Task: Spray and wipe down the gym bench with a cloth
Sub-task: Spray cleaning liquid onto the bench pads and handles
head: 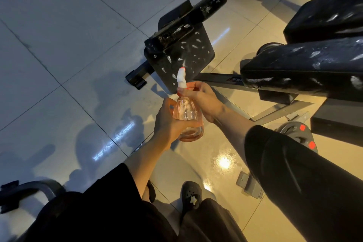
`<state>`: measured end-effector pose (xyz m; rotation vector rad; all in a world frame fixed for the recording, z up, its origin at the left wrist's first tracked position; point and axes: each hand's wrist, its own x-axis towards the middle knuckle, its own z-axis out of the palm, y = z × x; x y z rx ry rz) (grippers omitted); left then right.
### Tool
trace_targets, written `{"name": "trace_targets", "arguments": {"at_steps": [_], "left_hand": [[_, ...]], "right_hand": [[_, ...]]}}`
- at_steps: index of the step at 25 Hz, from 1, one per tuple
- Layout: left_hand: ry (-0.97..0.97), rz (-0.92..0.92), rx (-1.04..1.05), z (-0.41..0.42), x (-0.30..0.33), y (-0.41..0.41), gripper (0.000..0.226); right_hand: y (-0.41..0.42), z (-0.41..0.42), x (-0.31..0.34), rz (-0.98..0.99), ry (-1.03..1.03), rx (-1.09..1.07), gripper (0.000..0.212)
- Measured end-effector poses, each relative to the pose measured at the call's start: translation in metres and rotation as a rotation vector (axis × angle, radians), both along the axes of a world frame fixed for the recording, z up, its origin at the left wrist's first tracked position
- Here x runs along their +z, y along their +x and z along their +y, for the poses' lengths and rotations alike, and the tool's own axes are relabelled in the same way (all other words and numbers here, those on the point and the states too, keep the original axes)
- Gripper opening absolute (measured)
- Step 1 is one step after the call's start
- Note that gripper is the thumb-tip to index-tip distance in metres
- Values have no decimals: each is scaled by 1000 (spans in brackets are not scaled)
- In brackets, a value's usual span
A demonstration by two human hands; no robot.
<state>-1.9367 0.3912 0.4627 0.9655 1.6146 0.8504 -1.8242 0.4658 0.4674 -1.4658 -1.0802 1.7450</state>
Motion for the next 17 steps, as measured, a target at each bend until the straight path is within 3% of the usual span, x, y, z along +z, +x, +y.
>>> {"name": "trace_targets", "arguments": {"at_steps": [8,17], "left_hand": [[-25,-61,2,9,13,17,76],[-56,-44,-46,-3,3,30,79]], "right_hand": [[16,6,9,-58,48,-8,39],[39,-10,-3,9,-16,-47,30]]}}
